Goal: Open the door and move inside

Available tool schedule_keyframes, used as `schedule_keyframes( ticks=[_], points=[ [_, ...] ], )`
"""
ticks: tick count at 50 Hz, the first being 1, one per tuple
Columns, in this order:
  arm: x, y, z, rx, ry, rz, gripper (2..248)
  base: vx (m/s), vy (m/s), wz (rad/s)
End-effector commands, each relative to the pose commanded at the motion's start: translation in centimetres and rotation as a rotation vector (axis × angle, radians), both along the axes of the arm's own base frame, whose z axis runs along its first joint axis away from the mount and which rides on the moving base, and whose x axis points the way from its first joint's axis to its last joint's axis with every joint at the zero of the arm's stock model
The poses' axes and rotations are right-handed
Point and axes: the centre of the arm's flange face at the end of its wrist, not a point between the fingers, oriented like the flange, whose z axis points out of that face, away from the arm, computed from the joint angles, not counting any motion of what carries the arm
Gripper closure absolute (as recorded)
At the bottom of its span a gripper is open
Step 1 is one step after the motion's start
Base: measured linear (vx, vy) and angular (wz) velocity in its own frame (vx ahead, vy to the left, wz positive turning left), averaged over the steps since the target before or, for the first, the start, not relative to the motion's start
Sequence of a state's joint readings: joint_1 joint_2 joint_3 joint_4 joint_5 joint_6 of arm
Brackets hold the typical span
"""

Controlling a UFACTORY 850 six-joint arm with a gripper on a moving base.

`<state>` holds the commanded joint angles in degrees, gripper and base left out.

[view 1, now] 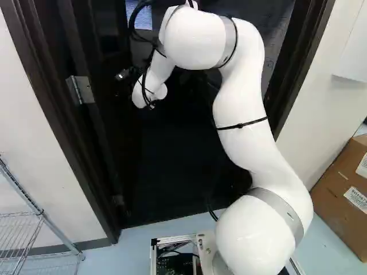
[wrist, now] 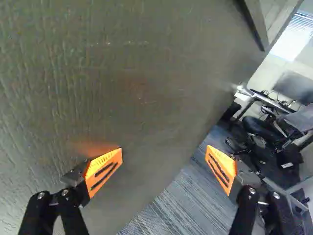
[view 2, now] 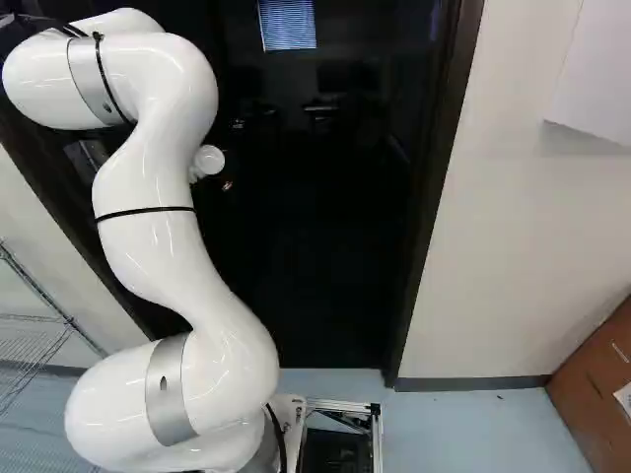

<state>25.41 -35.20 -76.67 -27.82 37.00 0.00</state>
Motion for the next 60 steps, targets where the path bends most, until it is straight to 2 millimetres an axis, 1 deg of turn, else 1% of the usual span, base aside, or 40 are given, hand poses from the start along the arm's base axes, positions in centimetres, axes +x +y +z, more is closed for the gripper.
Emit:
schedule_keyframes(
  ticks=[8, 22, 41, 60],
  points=[
    [0.0, 0.8, -0.1, -0.007, -0.007, 0.019, 3, 0.0, 0.0, 0.0],
    [0.0, 0.7, -0.1, -0.008, -0.008, 0.02, 3, 0.0, 0.002, 0.007],
    [-1.0, -2.2, 0.3, -0.016, 0.009, -0.013, 3, 0.0, 0.0, 0.0],
    [-3.8, -5.2, 0.8, -0.027, 0.034, -0.036, 3, 0.0, 0.0, 0.0]
  ],
)
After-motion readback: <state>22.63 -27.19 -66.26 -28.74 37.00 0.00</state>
